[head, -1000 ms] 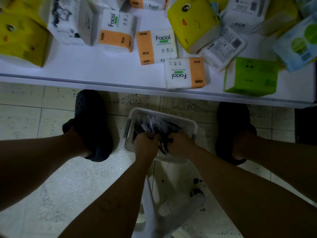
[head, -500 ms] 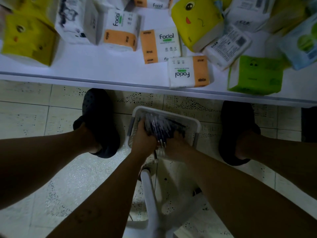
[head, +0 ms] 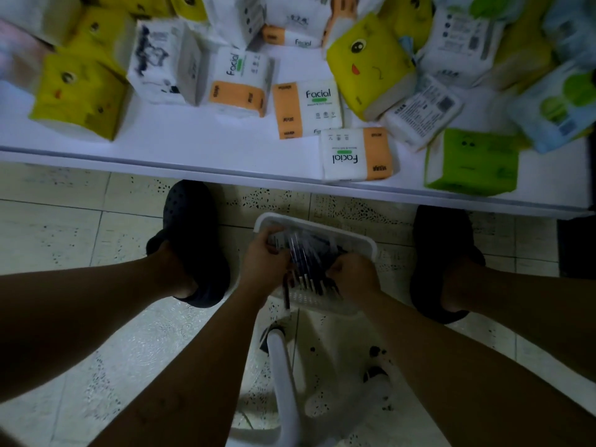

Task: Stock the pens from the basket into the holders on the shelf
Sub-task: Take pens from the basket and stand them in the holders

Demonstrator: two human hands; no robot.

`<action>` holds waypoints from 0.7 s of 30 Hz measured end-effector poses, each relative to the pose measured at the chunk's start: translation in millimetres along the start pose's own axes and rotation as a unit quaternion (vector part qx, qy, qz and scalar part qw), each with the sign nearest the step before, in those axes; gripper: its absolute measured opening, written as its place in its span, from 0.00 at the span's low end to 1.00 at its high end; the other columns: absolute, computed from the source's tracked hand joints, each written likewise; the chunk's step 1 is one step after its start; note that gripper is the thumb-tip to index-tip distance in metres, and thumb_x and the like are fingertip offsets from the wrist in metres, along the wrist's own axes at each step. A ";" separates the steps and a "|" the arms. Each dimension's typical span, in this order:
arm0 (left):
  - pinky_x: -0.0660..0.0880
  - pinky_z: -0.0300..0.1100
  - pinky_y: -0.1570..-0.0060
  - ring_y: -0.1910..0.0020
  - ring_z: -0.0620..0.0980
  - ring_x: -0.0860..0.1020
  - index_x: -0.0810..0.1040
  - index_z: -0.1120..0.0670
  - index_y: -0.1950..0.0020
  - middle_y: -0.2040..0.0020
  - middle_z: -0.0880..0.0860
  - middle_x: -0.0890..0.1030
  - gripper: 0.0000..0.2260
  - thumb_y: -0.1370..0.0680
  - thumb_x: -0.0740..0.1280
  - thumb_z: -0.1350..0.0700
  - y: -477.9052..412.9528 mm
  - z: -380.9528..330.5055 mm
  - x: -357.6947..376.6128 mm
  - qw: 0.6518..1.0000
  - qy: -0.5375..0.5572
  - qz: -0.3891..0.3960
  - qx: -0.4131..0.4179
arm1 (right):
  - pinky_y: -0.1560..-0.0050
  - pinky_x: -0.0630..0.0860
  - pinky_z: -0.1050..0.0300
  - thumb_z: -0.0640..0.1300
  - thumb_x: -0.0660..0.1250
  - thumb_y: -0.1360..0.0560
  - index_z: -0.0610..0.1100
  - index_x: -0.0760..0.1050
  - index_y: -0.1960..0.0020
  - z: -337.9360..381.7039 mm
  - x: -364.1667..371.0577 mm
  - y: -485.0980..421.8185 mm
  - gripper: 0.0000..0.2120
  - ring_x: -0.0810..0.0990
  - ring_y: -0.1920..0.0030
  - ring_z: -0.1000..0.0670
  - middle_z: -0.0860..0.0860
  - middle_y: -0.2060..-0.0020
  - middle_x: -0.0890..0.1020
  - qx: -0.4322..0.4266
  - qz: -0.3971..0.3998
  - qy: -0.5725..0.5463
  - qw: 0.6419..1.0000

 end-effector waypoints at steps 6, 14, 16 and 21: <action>0.82 0.51 0.60 0.57 0.55 0.82 0.74 0.53 0.39 0.51 0.57 0.81 0.12 0.22 0.66 0.62 19.9 -38.7 2.7 0.996 -0.030 0.026 0.077 | 0.60 0.70 0.57 0.39 0.68 0.26 0.44 0.70 0.51 13.4 -37.0 27.9 0.07 0.77 0.56 0.46 0.47 0.57 0.78 -0.059 -0.063 -0.096 0.992; 0.82 0.46 0.63 0.57 0.60 0.82 0.77 0.52 0.41 0.51 0.61 0.80 0.11 0.21 0.65 0.63 68.5 -105.4 -11.5 0.984 -0.033 0.030 0.173 | 0.63 0.70 0.58 0.38 0.61 0.21 0.47 0.75 0.46 55.3 -82.3 80.3 0.08 0.78 0.57 0.46 0.49 0.57 0.80 -0.134 -0.117 -0.194 0.965; 0.82 0.46 0.63 0.61 0.59 0.82 0.77 0.54 0.39 0.55 0.63 0.80 0.13 0.22 0.67 0.65 84.0 -124.0 -18.5 0.978 -0.028 0.027 0.207 | 0.65 0.65 0.57 0.44 0.60 0.19 0.46 0.74 0.54 63.5 -101.4 101.8 0.07 0.76 0.61 0.46 0.49 0.63 0.78 -0.171 -0.185 -0.200 0.947; 0.81 0.49 0.62 0.64 0.56 0.83 0.73 0.48 0.36 0.61 0.56 0.82 0.21 0.26 0.73 0.61 124.1 -175.1 -23.0 0.953 -0.028 0.028 0.300 | 0.68 0.66 0.66 0.45 0.61 0.19 0.45 0.79 0.53 80.3 -143.8 151.2 0.10 0.74 0.68 0.59 0.55 0.69 0.77 -0.230 -0.253 -0.268 0.901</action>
Point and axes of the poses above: each hand's wrist, its own y-axis away from the middle knuckle, its own x-axis out of the palm, z = x × y, the point moved 3 cm from there along -y, towards the middle knuckle
